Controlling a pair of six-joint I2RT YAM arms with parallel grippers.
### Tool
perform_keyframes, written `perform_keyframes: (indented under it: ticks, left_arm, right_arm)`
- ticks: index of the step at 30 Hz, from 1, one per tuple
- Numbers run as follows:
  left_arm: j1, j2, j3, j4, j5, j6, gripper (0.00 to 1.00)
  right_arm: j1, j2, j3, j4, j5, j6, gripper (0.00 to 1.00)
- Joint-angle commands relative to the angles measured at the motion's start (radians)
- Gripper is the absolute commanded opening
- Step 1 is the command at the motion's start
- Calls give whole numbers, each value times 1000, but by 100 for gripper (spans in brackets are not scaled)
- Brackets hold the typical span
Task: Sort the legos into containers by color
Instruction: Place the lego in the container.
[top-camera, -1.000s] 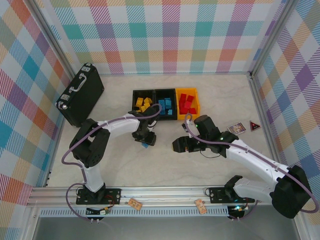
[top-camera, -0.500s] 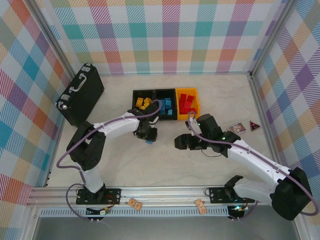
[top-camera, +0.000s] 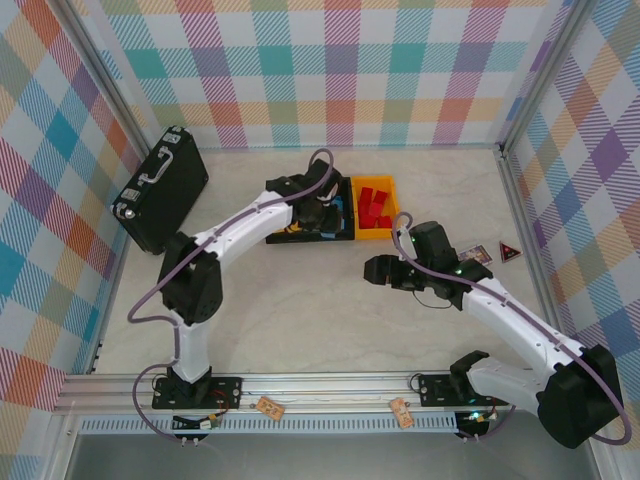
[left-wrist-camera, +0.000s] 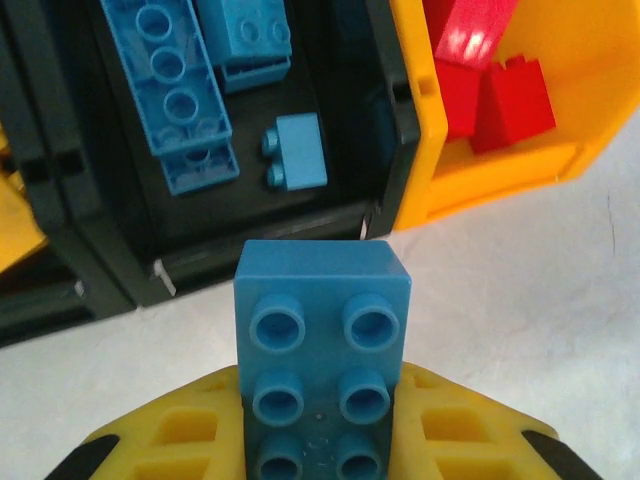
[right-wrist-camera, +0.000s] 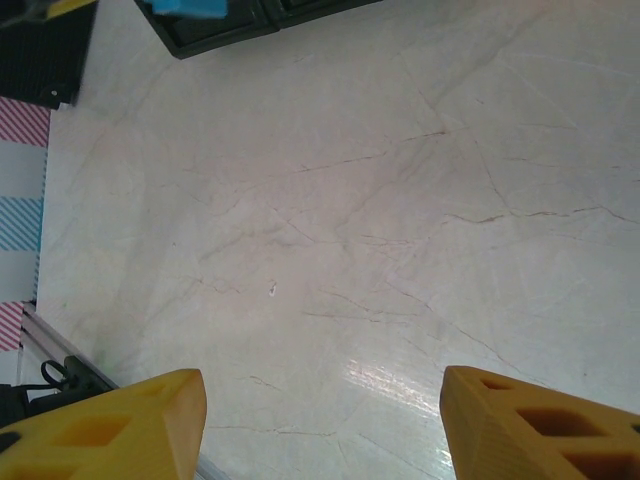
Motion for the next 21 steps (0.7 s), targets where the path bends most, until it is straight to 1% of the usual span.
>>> perform_keyframes:
  ticks: [1,8,16,21]
  left_arm:
    - [17,79,113,-62,-11,-50,15]
    - [61,248,353,-100,15,-79,17]
    - [88,409,606,-181,4,-85,20]
    - [93,463,674,-178,31,-101,22]
  right_arm:
    - [-10,5,34,-7,6,15,64]
    - [-15,11,34,-3,5,16,64]
    - [-24,15,28,-4,6,16,64]
    - [-27,19,26,1,10,20,64]
